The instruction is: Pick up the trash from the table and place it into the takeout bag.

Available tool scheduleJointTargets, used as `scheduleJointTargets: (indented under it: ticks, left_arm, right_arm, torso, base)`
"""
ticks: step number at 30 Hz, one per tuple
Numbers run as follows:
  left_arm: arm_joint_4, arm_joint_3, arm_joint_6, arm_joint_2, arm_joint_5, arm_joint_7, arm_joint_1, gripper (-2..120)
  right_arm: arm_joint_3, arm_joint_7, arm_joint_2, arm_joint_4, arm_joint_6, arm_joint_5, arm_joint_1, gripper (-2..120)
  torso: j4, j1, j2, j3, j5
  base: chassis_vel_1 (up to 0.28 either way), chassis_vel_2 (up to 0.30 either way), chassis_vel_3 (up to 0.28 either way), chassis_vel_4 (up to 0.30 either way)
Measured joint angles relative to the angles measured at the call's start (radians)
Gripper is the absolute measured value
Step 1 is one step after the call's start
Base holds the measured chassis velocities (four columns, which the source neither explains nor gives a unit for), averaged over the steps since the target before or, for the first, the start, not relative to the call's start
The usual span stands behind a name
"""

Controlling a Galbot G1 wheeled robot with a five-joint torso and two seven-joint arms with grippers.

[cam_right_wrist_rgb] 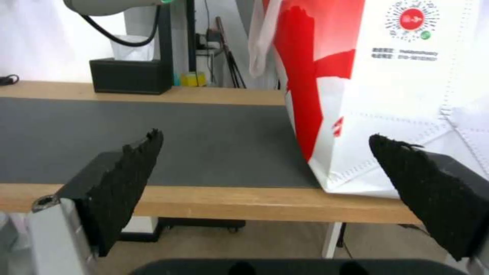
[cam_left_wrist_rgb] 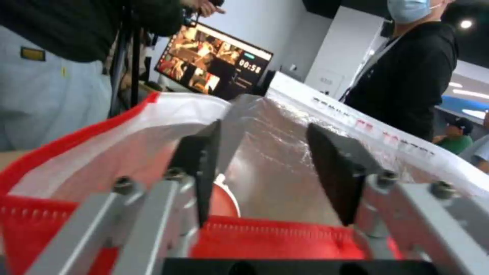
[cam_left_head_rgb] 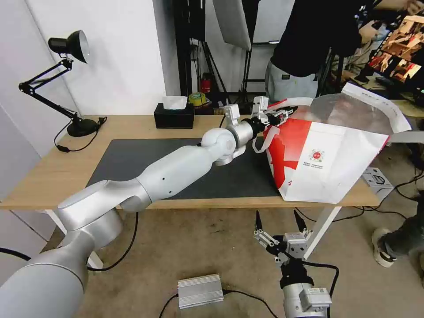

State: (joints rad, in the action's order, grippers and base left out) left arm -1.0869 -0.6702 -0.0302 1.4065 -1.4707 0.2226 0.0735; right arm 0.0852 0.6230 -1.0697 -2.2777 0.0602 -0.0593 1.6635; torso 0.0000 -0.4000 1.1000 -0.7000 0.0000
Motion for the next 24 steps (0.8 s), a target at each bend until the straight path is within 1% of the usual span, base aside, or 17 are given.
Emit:
scheduleJointTargets:
  ticks: [1, 2, 4, 5, 8, 9, 11, 13, 14, 15, 17, 18, 19, 21, 22, 23, 24]
  left_arm:
    - [-0.001, 0.0, -0.002, -0.001, 0.001, 0.0, 0.001, 59]
    - [-0.002, 0.0, -0.003, -0.002, 0.002, 0.0, 0.002, 65]
    - [-0.003, 0.0, -0.004, -0.002, 0.003, 0.0, 0.003, 66]
    - [-0.003, 0.001, -0.005, -0.003, 0.003, 0.0, 0.004, 73]
    - [-0.011, 0.007, -0.01, -0.009, 0.012, -0.004, 0.007, 86]
    - [-0.011, 0.007, -0.01, -0.009, 0.012, -0.004, 0.007, 86]
    - [-0.018, 0.026, -0.028, -0.009, 0.057, -0.022, 0.005, 95]
    - [-0.057, 0.061, -0.046, -0.013, 0.106, -0.046, -0.007, 99]
    - [-0.057, 0.061, -0.046, -0.013, 0.106, -0.046, -0.007, 99]
    - [-0.078, 0.074, -0.053, -0.019, 0.119, -0.062, -0.01, 99]
    - [-0.164, 0.101, -0.074, -0.066, 0.151, -0.111, -0.014, 100]
    - [-0.204, 0.109, -0.077, -0.097, 0.163, -0.123, -0.014, 100]
    - [-0.204, 0.109, -0.077, -0.097, 0.163, -0.123, -0.014, 100]
    - [-0.293, 0.122, -0.085, -0.174, 0.182, -0.164, -0.016, 100]
    - [-0.325, 0.126, -0.088, -0.204, 0.184, -0.176, -0.02, 100]
    - [-0.368, 0.131, -0.092, -0.249, 0.194, -0.188, -0.028, 100]
    - [-0.368, 0.131, -0.092, -0.249, 0.194, -0.188, -0.028, 100]
  right_arm:
    - [0.0, 0.0, 0.0, 0.0, 0.0, 0.0, 0.0, 100]
    - [0.0, 0.0, 0.0, 0.0, 0.0, 0.0, 0.0, 100]
    - [0.0, 0.0, 0.0, 0.0, 0.0, 0.0, 0.0, 100]
    - [0.0, 0.0, 0.0, 0.0, 0.0, 0.0, 0.0, 100]
    - [0.0, 0.0, 0.0, 0.0, 0.0, 0.0, 0.0, 100]
    - [0.0, 0.0, 0.0, 0.0, 0.0, 0.0, 0.0, 100]
    - [0.0, 0.0, 0.0, 0.0, 0.0, 0.0, 0.0, 100]
    - [0.0, 0.0, 0.0, 0.0, 0.0, 0.0, 0.0, 100]
    - [0.0, 0.0, 0.0, 0.0, 0.0, 0.0, 0.0, 100]
    - [0.0, 0.0, 0.0, 0.0, 0.0, 0.0, 0.0, 100]
    - [0.0, 0.0, 0.0, 0.0, 0.0, 0.0, 0.0, 100]
    - [0.0, 0.0, 0.0, 0.0, 0.0, 0.0, 0.0, 100]
    - [0.0, 0.0, 0.0, 0.0, 0.0, 0.0, 0.0, 100]
    - [0.0, 0.0, 0.0, 0.0, 0.0, 0.0, 0.0, 100]
    - [0.0, 0.0, 0.0, 0.0, 0.0, 0.0, 0.0, 100]
    - [0.0, 0.0, 0.0, 0.0, 0.0, 0.0, 0.0, 100]
    - [0.0, 0.0, 0.0, 0.0, 0.0, 0.0, 0.0, 100]
  torso:
    - [0.0, 0.0, 0.0, 0.0, 0.0]
    - [0.0, 0.0, 0.0, 0.0, 0.0]
    - [0.0, 0.0, 0.0, 0.0, 0.0]
    - [0.0, 0.0, 0.0, 0.0, 0.0]
    - [0.0, 0.0, 0.0, 0.0, 0.0]
    - [0.0, 0.0, 0.0, 0.0, 0.0]
    - [0.0, 0.0, 0.0, 0.0, 0.0]
    - [0.0, 0.0, 0.0, 0.0, -0.0001]
    - [0.0, 0.0, 0.0, 0.0, -0.0001]
    - [-0.0002, 0.0, 0.0, 0.0, -0.0001]
    - [-0.0005, 0.0, 0.0, 0.0, 0.0]
    - [-0.0003, 0.0, 0.0, 0.0, 0.0]
    - [-0.0003, 0.0, 0.0, 0.0, 0.0]
    - [0.0002, 0.0, 0.0, 0.0, -0.0002]
    - [0.0004, 0.0, 0.0, 0.0, -0.0002]
    - [0.0004, 0.0, 0.0, 0.0, -0.0003]
    - [0.0004, 0.0, 0.0, 0.0, -0.0003]
  base:
    - [0.0, 0.0, 0.0, 0.0]
    - [0.0, 0.0, 0.0, 0.0]
    - [0.0, 0.0, 0.0, 0.0]
    - [0.0, 0.0, 0.0, 0.0]
    - [0.0, 0.0, 0.0, 0.0]
    - [0.0, 0.0, 0.0, 0.0]
    - [0.0, 0.0, 0.0, 0.0]
    - [0.0, 0.0, 0.0, 0.0]
    - [0.0, 0.0, 0.0, 0.0]
    - [0.0, 0.0, 0.0, 0.0]
    - [0.0, 0.0, 0.0, 0.0]
    - [0.0, 0.0, 0.0, 0.0]
    - [0.0, 0.0, 0.0, 0.0]
    - [0.0, 0.0, 0.0, 0.0]
    - [0.0, 0.0, 0.0, 0.0]
    - [0.0, 0.0, 0.0, 0.0]
    - [0.0, 0.0, 0.0, 0.0]
